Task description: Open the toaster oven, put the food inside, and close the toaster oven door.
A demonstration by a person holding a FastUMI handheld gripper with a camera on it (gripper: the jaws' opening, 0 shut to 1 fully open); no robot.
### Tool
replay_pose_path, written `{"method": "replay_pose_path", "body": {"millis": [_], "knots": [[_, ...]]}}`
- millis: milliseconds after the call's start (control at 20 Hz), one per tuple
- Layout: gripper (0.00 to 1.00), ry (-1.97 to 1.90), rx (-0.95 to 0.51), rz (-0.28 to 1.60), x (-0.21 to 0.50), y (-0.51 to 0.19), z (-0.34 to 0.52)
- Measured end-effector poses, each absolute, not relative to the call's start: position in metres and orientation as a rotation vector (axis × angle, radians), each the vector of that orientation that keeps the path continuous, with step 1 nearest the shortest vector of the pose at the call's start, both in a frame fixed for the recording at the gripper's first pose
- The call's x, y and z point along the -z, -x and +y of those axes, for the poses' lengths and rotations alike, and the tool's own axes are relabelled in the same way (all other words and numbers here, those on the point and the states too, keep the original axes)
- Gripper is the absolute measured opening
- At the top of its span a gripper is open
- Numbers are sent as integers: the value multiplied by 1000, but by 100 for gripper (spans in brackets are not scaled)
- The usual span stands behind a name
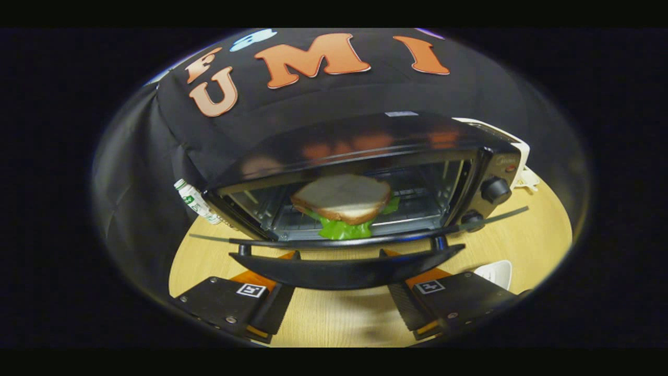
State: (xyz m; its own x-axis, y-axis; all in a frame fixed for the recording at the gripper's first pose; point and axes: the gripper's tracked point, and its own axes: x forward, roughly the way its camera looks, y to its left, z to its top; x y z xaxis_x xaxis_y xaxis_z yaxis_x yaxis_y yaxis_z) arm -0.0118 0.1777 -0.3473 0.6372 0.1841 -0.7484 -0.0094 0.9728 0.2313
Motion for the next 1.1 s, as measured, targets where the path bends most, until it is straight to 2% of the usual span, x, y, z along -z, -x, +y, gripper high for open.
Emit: {"method": "replay_pose_path", "body": {"millis": [300,600,1100], "knots": [[88,-162,-124,788,318,-24,169],[89,-96,-202,726,282,1,163],[96,-62,-226,311,94,-19,116]]}}
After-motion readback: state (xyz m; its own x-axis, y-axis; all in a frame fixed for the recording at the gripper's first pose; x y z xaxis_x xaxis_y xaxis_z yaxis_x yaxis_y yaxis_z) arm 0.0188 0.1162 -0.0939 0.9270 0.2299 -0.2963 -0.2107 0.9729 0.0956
